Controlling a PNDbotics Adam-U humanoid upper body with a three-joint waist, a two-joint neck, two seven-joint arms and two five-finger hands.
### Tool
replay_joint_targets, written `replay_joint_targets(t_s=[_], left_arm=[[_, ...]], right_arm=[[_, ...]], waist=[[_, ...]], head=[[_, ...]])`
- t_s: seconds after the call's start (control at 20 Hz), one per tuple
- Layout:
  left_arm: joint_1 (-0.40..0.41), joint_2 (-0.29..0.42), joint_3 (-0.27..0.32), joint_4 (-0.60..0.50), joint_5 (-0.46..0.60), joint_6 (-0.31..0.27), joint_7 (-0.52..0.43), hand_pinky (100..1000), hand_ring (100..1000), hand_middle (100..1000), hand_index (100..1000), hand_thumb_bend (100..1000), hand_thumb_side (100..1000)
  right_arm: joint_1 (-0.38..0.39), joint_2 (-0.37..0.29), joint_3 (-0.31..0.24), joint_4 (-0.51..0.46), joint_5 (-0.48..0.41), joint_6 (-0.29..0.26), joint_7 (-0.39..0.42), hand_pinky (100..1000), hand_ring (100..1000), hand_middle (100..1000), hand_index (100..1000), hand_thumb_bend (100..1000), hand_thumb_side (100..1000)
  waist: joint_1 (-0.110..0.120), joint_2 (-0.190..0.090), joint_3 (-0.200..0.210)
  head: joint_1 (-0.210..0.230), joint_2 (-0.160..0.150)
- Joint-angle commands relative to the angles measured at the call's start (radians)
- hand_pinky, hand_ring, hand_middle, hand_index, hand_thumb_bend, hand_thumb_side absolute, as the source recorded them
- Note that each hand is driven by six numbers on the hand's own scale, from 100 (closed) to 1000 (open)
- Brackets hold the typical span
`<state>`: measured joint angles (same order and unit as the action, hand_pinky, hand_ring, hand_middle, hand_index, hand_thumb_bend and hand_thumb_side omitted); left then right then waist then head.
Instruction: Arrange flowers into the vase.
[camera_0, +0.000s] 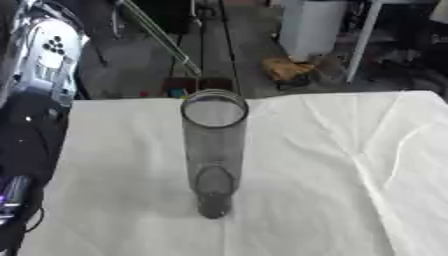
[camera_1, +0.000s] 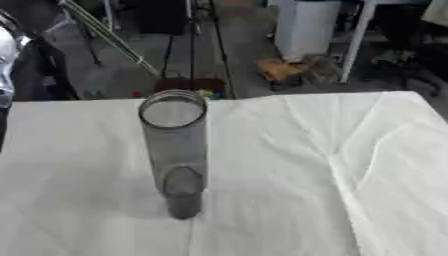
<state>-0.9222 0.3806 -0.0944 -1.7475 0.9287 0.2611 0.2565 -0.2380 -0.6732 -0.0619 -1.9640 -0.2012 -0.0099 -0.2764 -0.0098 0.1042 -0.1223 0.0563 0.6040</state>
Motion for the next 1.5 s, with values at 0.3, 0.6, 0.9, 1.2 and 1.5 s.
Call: replay_joint_targets(t_s=[0.3,0.6,0.9,1.2,1.5], left_arm=[[-0.015,-0.002,-0.040,0.044,-0.017,0.025,-0.015,100,100,100,100,1000,229],[-0.025,-0.008,-0.082,0.115,-0.055,0.051,-0.038,100,100,100,100,1000,234],[-0.033,-0.001,-0.122,0.149,-0.093,0.097,-0.064,100,100,100,100,1000,267],[-0.035,0.012,-0.163,0.148,-0.117,0.135,-0.086,100,100,100,100,1000,350],[-0.030,0.027,-0.195,0.138,-0.143,0.165,-0.095,100,100,100,100,1000,480]], right_arm=[[-0.018,-0.018,-0.007,-0.006,-0.004,0.000,0.003,670,718,731,838,100,693],[-0.023,-0.018,-0.005,-0.007,-0.003,0.000,0.006,670,718,730,838,100,694],[-0.024,-0.017,-0.004,-0.006,-0.003,0.000,0.006,670,718,730,838,100,694],[-0.025,-0.017,-0.003,-0.004,-0.004,-0.001,0.009,671,718,730,838,100,694],[-0.024,-0.017,-0.003,-0.004,-0.004,-0.001,0.009,671,718,730,838,100,694]], waist=[[0.003,-0.007,-0.011],[0.007,0.000,-0.020],[0.012,0.001,-0.019],[0.012,-0.001,-0.018],[0.011,-0.002,-0.019]], head=[[0.000,-0.014],[0.003,-0.020],[-0.001,-0.018],[-0.003,-0.018],[-0.004,-0.018]])
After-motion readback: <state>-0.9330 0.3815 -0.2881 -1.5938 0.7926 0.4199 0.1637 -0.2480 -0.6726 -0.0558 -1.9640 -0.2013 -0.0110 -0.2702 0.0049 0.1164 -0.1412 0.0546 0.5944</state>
